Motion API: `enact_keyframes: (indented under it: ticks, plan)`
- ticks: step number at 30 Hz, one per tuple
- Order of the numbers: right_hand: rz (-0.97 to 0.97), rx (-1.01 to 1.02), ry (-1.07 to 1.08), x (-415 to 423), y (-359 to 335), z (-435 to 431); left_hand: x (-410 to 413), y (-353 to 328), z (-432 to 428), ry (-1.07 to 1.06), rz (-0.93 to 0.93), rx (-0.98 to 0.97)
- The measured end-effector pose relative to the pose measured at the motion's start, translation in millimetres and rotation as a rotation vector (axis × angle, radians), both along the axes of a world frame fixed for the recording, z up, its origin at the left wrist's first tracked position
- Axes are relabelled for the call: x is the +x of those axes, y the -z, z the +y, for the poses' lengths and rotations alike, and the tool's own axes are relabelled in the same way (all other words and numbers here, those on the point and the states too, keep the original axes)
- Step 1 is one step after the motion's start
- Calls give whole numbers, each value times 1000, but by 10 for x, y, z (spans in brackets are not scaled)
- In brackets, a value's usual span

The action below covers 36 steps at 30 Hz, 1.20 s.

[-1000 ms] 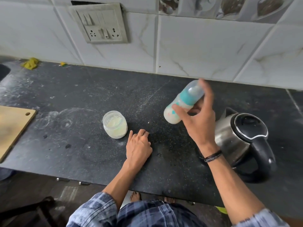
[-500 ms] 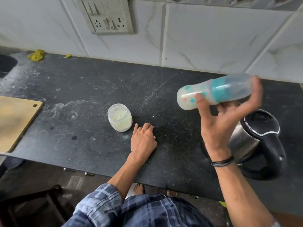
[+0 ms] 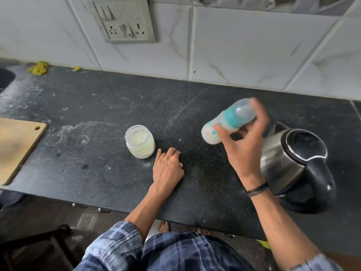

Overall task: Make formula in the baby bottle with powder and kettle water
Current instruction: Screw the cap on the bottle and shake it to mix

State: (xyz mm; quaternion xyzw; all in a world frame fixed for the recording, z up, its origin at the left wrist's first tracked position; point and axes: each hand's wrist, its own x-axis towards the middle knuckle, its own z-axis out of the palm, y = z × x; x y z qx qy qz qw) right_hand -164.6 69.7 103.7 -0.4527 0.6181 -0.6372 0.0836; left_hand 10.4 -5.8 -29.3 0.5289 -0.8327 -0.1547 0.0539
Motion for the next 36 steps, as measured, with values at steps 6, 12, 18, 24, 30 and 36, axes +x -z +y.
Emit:
enact_keyframes:
  ticks: [6, 12, 18, 24, 30, 36]
  plan:
    - [6, -103, 41, 68, -17, -28, -46, 2, 9, 1, 6, 7]
    - [17, -149, 9, 89, -5, 59, -7, 6, 8, 10, 0, 5]
    - [107, 149, -16, -5, 157, -25, -18, 2, -1, 5, -11, 2]
    - [50, -165, 67, 13, 82, 71, -45, 8, 2, 5, -2, 7]
    - [5, -77, -1, 10, 44, 106, -7, 9, -19, 12, -12, 1]
    - [116, 153, -30, 27, 96, -24, -43, 6, -17, -3, -35, 10]
